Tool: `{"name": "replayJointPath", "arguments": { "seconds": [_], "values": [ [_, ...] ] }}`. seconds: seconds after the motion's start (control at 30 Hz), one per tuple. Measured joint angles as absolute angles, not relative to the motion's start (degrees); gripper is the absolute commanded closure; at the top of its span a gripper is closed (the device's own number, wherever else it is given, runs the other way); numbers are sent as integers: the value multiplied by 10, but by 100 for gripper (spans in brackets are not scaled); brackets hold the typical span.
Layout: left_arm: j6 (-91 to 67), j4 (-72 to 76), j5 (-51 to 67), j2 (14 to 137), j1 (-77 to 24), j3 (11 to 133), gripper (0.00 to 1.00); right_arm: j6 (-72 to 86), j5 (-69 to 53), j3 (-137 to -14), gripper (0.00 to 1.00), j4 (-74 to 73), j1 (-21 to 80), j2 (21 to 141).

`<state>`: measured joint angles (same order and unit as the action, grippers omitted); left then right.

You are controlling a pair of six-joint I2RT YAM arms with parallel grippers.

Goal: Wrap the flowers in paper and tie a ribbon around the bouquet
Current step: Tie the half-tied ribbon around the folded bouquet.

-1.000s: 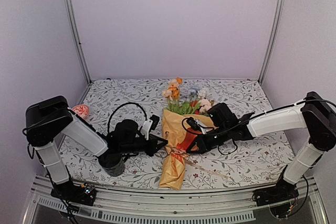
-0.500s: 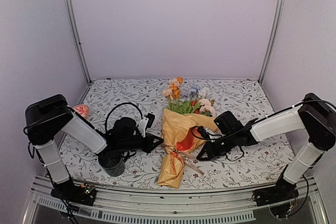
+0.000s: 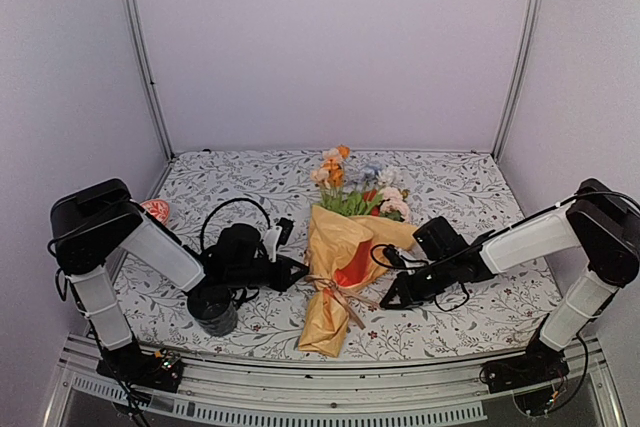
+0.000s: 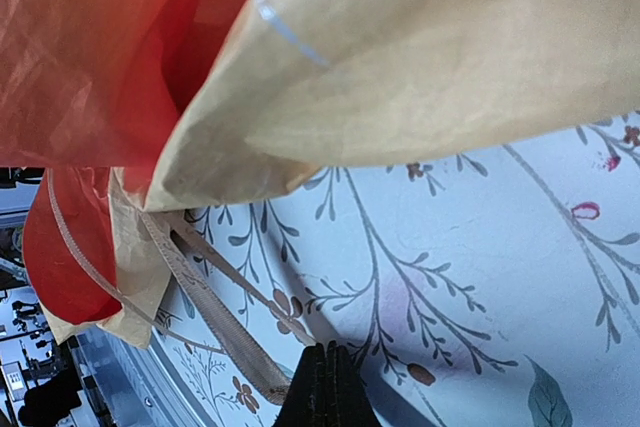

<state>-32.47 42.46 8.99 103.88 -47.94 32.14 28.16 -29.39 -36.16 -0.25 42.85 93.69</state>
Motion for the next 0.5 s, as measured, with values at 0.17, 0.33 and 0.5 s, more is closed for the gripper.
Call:
{"name": "replayJointPath", "arguments": {
  "seconds": [0.17, 0.33, 0.5],
  "values": [
    [-327, 424, 90, 1039, -479, 321, 100, 287, -299, -349, 100, 11, 424, 933],
    [-329, 423, 90, 1039, -478, 321, 100, 293, -305, -329, 100, 16, 418, 917],
    [-329, 423, 96, 1040, -477, 322, 100, 296, -307, -322, 100, 18, 416, 911]
  ]
}}
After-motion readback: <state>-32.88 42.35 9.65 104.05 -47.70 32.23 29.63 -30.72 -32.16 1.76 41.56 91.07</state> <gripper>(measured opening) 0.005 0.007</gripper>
